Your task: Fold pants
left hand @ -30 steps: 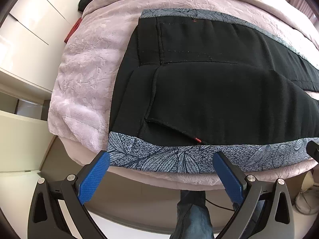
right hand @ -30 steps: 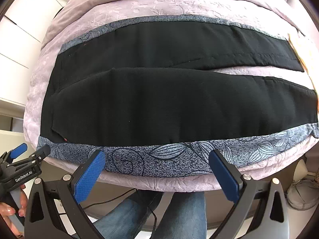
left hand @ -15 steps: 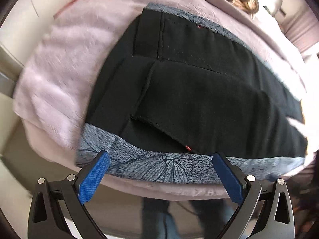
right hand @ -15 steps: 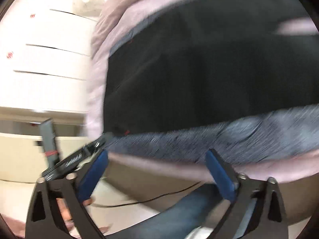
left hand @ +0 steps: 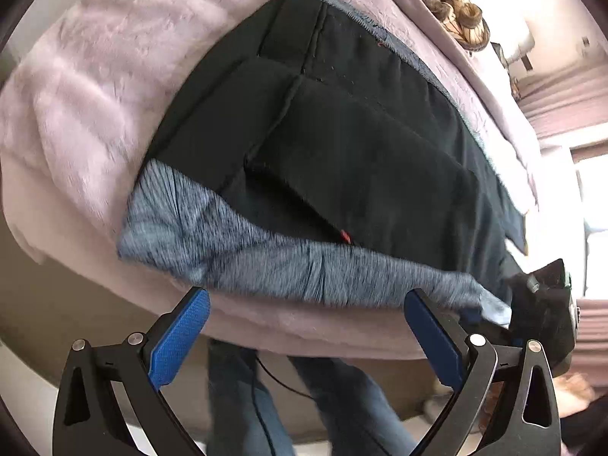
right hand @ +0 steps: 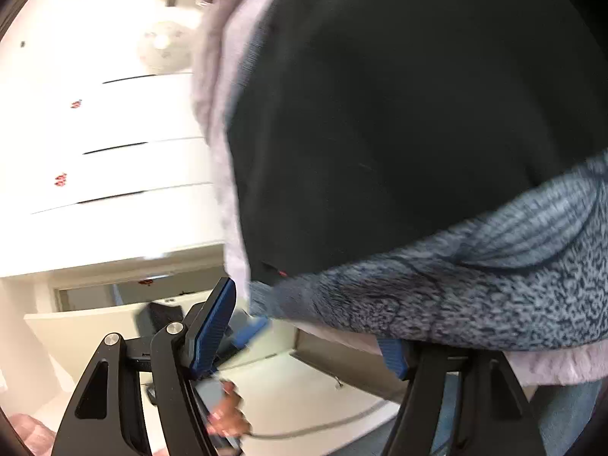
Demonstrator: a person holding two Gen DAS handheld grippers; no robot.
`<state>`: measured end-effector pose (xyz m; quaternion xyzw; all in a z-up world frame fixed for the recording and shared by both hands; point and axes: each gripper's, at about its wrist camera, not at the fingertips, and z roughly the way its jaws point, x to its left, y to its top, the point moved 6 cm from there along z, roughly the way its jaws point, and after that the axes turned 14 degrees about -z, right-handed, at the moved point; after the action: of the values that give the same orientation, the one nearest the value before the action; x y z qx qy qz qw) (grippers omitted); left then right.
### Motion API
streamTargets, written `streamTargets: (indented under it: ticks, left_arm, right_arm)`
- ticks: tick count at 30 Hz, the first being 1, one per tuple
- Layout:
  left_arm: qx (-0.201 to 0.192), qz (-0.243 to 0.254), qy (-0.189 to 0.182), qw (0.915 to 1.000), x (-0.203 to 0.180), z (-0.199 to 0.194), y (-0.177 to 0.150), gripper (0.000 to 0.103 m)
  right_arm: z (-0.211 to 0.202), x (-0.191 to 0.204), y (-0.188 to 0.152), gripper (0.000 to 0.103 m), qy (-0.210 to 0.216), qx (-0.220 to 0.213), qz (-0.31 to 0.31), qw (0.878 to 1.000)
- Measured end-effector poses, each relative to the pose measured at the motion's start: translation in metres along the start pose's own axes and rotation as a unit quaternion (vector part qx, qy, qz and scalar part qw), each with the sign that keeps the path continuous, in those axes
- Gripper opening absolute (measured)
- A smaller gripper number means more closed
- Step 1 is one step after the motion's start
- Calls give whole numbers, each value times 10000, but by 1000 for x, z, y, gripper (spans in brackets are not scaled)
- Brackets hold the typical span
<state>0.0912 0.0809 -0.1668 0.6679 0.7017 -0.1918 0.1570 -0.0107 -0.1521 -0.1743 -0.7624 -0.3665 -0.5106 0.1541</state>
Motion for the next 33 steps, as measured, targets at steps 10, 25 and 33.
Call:
streamTargets:
  ticks: [10, 25, 33]
  left_arm:
    - [-69, -1058, -305, 9939, -6, 25, 30, 56]
    - [-443, -311, -30, 9985, -32, -24, 48, 22]
    - [-1215, 80, -239, 9923, -107, -39, 131, 22]
  right_arm:
    - [-13, 9, 1, 73, -108, 2, -175, 9998]
    - [-82, 10, 37, 6, -644, -332, -154, 9972]
    - [-72, 33, 147, 6, -633, 544, -881, 9926]
